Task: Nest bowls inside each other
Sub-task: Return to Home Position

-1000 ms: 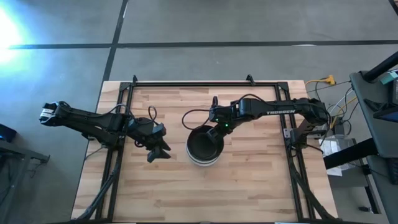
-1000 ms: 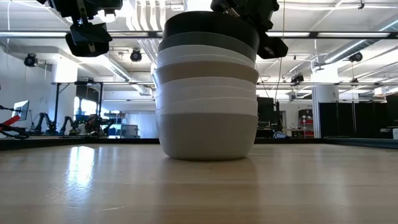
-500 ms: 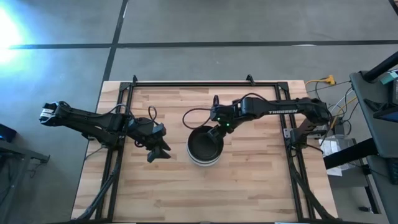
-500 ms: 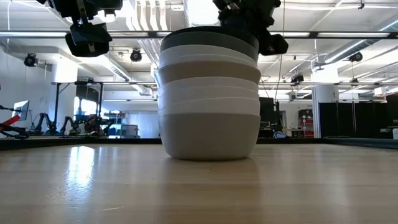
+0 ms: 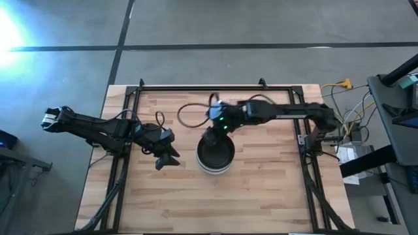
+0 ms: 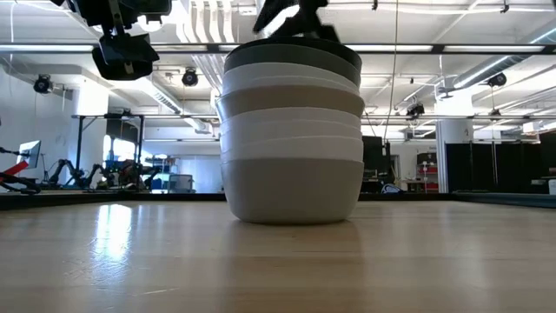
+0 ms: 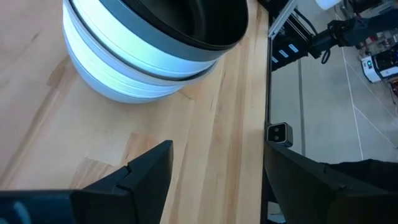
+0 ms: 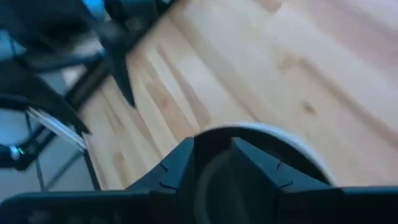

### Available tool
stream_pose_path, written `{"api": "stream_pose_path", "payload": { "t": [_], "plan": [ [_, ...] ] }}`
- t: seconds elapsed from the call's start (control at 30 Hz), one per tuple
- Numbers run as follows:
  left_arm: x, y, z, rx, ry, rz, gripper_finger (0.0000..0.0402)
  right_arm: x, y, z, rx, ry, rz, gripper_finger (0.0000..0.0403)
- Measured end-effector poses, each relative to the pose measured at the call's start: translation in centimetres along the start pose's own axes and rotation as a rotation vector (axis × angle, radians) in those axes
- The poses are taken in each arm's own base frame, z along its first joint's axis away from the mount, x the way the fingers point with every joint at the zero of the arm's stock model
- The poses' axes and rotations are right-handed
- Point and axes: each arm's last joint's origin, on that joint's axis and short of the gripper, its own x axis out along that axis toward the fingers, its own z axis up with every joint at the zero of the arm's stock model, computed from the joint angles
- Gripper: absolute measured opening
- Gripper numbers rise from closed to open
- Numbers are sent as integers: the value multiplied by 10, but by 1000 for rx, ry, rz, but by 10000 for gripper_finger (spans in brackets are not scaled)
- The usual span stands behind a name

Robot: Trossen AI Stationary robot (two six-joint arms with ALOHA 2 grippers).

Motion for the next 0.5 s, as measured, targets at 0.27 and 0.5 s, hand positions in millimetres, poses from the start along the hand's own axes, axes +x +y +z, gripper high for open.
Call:
{"api": "stream_pose_path", "payload": {
  "t": [0.27, 0.5],
  "plan": [
    [0, 0, 0, -24, -1, 1, 235, 59, 9, -23, -50, 223, -50, 80],
    [0, 0, 0, -25, -1, 1, 235, 84, 17, -34, -139, 340, -186, 80]
  ]
}}
